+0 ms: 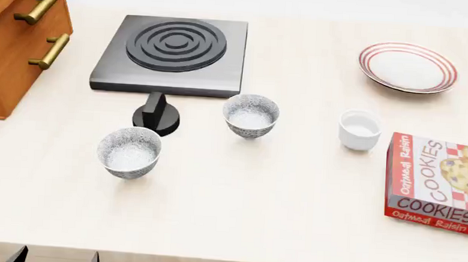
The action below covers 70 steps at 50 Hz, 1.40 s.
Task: Pick the akita bowl next to the ramekin and place it on the plate.
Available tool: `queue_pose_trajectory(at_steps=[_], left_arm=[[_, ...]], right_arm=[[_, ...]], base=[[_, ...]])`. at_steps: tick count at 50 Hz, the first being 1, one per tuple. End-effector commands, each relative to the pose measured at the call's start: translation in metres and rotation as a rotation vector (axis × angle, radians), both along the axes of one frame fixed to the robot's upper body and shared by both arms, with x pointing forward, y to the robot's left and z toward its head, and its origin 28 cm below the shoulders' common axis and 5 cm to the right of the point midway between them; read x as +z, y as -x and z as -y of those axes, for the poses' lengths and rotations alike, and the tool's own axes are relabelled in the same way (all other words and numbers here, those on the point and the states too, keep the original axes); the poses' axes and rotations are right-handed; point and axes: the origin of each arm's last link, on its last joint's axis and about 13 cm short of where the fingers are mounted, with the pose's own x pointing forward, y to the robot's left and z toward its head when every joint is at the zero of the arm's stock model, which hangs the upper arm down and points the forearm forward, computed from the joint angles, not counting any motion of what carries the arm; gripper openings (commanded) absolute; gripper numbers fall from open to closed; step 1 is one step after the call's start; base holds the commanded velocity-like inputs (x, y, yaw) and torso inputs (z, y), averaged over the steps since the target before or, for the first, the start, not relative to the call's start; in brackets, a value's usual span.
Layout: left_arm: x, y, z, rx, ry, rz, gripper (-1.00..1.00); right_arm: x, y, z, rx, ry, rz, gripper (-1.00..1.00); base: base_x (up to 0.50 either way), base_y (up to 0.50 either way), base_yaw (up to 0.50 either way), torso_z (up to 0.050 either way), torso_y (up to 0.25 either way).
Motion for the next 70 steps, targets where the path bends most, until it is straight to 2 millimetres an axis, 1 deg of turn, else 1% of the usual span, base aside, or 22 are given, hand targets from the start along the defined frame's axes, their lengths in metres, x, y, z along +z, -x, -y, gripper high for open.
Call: queue_pose_trajectory(at_steps=[1,17,21,26,32,33,34,35,40,43,51,54,59,70], left_arm=[[0.001,0.0,0.0,0.0,-0.002,0.001,1.0],[0.0,0.003,0.001,-0.012,-0.024,0.015,1.0],[-0.001,0.003,0.001,-0.018,-0.003,0.018,1.0],[0.002,0.005,-0.001,-0.017,0.028,0.046,1.0],[0.007,0.006,-0.002,0.0,-0.003,0.07,1.0],[0.008,0.006,-0.002,0.0,0.0,0.075,1.0],[0.011,0.007,-0.002,0.0,-0.001,0.079,1.0],[0.011,0.008,-0.002,-0.004,0.004,0.075,1.0],[0.023,0.007,-0.006,0.022,-0.007,0.107,1.0],[0.027,0.005,-0.008,0.033,-0.015,0.111,1.0],[0.043,0.009,-0.007,0.033,-0.042,0.127,1.0],[0.052,0.011,-0.007,0.023,-0.049,0.136,1.0],[0.064,0.01,-0.007,0.023,-0.055,0.145,1.0],[0.079,0.016,-0.008,0.004,-0.061,0.158,1.0]], right_arm=[[0.001,0.001,-0.001,0.009,-0.01,-0.001,1.0],[0.001,0.002,-0.001,0.017,-0.015,-0.006,1.0],[0.006,0.003,0.0,0.023,-0.018,0.026,1.0],[0.007,0.003,0.001,0.017,-0.018,0.034,1.0],[0.01,0.004,0.001,0.014,-0.007,0.03,1.0],[0.013,0.005,0.001,0.012,-0.014,0.032,1.0],[0.015,0.005,0.002,0.014,-0.07,0.028,1.0],[0.016,0.005,0.003,0.012,-0.072,0.027,1.0],[0.025,0.006,0.004,0.008,-0.051,0.025,1.0],[0.03,0.006,0.003,0.008,-0.033,0.034,1.0],[0.049,0.009,0.003,0.004,-0.006,0.051,1.0],[0.058,0.009,0.003,0.007,0.001,0.065,1.0],[0.068,0.012,0.002,0.008,0.009,0.073,1.0],[0.085,0.017,0.001,0.017,0.016,0.105,1.0]], base=[[0.0,0.0,0.0,0.0,0.0],[0.0,0.0,0.0,0.0,0.0],[0.0,0.0,0.0,0.0,0.0],[0.0,0.0,0.0,0.0,0.0],[0.0,0.0,0.0,0.0,0.0],[0.0,0.0,0.0,0.0,0.0],[0.0,0.0,0.0,0.0,0.0],[0.0,0.0,0.0,0.0,0.0],[0.0,0.0,0.0,0.0,0.0],[0.0,0.0,0.0,0.0,0.0],[0.0,0.0,0.0,0.0,0.0],[0.0,0.0,0.0,0.0,0.0],[0.0,0.0,0.0,0.0,0.0],[0.0,0.0,0.0,0.0,0.0]])
